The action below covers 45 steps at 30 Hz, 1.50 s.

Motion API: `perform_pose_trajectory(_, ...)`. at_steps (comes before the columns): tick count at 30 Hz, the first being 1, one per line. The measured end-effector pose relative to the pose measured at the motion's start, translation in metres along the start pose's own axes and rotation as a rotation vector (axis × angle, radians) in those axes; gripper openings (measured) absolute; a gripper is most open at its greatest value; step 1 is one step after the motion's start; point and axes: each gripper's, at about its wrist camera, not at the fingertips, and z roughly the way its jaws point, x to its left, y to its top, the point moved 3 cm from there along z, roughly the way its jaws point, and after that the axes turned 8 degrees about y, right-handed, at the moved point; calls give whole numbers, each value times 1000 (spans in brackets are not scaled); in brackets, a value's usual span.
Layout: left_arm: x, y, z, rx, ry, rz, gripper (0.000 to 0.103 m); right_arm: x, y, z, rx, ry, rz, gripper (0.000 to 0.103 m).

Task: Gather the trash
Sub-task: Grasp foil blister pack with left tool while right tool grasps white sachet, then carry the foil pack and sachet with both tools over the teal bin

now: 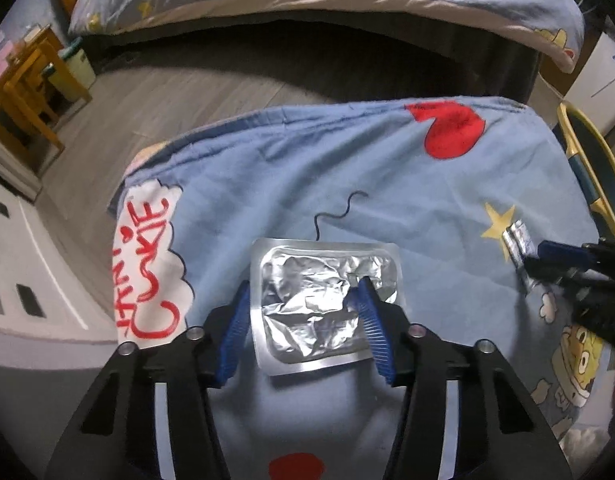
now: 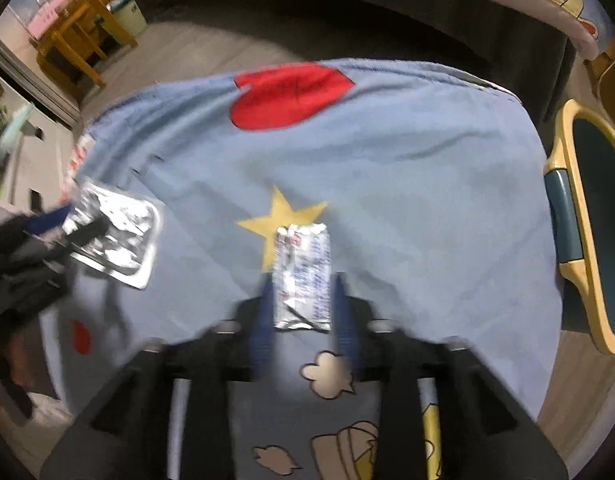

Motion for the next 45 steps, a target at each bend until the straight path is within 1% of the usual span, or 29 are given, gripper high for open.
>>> perform_pose_trajectory(1, 2, 3, -4, -10, -6, 0, 44, 0, -1, 2, 5, 5, -1, 43)
perform_pose_trajectory(3, 2, 7, -13, -39, 0, -2, 29, 0, -2, 5, 15, 7, -4, 43)
perform_pose_trajectory(4, 3, 10, -15, -50, -9, -6, 25, 1, -2, 5, 14, -1, -17, 37)
perform_pose_trajectory(5, 4, 12, -20, -59, -24, -11, 23, 1, -2, 4, 14, -8, -24, 29)
perform_pose_trajectory(7, 3, 15, -25, -70, -39, -10, 18, 2, -1, 4, 15, -7, -28, 29)
perform_pose_trajectory(10, -10, 15, -38, -94, -39, 31, 15, 4, 0, -1, 5, 5, -30, 29)
perform_pose_trajectory(12, -19, 12, -47, -106, -68, 49, 14, 4, 2, -6, -7, 22, -27, 29)
perform_pose_trajectory(14, -29, 9, -49, -85, -135, 58, 14, 2, 4, -6, -11, 23, -24, 29)
perform_pose_trajectory(15, -32, 9, -48, -88, -125, 76, 14, 2, 4, -6, -10, 23, -22, 29)
perform_pose_trajectory(17, -42, 7, -47, -107, -82, 129, 16, 0, 4, -4, -5, 8, -25, 29)
perform_pose_trajectory(18, -44, 7, -45, -102, -82, 131, 17, 0, 4, -4, -5, 7, -23, 29)
perform_pose_trajectory(20, -43, 7, -41, -81, -106, 112, 18, -1, 5, -7, -16, 9, -18, 29)
perform_pose_trajectory(22, -44, 8, -41, -84, -121, 106, 14, -4, 8, -13, -34, 16, -13, 29)
perform_pose_trajectory(24, -45, 10, -46, -104, -124, 112, 11, -6, 10, -19, -49, 17, -7, 29)
perform_pose_trajectory(31, -49, 24, -80, -211, -125, 133, 11, -17, 28, -72, -175, 17, -1, 29)
perform_pose_trajectory(36, -57, 37, -105, -278, -128, 140, 11, -28, 35, -113, -262, 54, 19, 29)
perform_pose_trajectory(39, -71, 47, -125, -332, -141, 156, 11, -35, 38, -134, -305, 50, 14, 29)
perform_pose_trajectory(42, -86, 56, -138, -360, -169, 166, 11, -52, 38, -156, -352, 43, 25, 29)
perform_pose_trajectory(45, -109, 66, -147, -383, -175, 197, 11, -73, 36, -171, -388, 43, 52, 29)
